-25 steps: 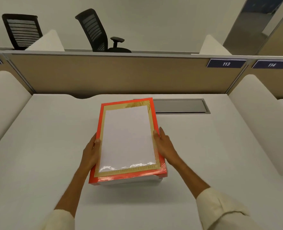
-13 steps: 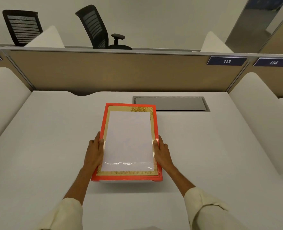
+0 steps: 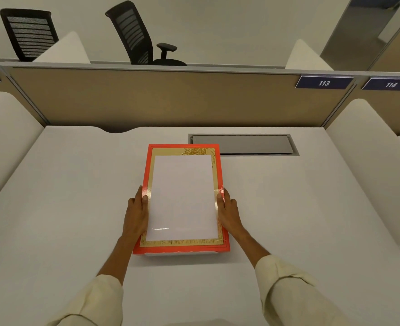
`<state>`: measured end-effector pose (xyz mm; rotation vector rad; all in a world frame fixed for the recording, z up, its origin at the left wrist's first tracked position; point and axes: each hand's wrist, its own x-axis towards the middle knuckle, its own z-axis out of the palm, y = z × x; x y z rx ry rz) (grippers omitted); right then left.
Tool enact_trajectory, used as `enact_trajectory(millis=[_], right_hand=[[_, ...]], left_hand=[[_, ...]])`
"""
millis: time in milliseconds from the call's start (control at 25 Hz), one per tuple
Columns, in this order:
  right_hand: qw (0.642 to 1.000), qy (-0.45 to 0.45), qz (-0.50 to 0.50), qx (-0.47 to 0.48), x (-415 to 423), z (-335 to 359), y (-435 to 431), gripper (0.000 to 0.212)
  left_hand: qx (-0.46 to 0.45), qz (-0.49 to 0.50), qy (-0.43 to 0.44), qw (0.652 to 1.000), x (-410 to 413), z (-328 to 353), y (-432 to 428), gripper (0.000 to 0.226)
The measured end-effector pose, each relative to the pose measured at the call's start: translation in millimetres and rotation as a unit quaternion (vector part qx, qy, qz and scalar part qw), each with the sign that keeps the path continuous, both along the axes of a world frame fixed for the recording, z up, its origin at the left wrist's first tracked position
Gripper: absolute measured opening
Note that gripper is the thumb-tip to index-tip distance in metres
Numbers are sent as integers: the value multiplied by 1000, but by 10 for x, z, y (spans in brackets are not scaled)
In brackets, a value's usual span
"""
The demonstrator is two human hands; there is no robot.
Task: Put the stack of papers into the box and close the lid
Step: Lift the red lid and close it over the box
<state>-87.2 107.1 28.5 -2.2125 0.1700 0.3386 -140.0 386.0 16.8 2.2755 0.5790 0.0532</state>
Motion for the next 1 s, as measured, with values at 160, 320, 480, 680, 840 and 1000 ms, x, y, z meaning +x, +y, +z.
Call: enact_trajectory(millis=[160, 320, 480, 680, 840, 1000], right_hand=[[1000, 4, -4, -10, 64, -17, 19, 54], [1000, 22, 7, -21, 61, -24, -3, 55], [976, -93, 50, -193, 14, 1, 80, 69], [942, -150, 174, -244, -18, -60, 321, 79], [935, -135, 181, -272, -5, -142, 307, 83], [932, -140, 183, -280, -2, -185, 319, 83]], left_hand=[[0, 0, 5, 1000, 75, 5, -3, 57], [-1, -6, 22, 1000, 70, 1, 2, 60], [193, -34, -10, 981, 78, 50, -85, 66], [276, -171, -32, 945, 150, 67, -335, 80], [266, -185, 1, 946, 172, -21, -330, 93], [268, -193, 15, 944, 194, -71, -322, 96]])
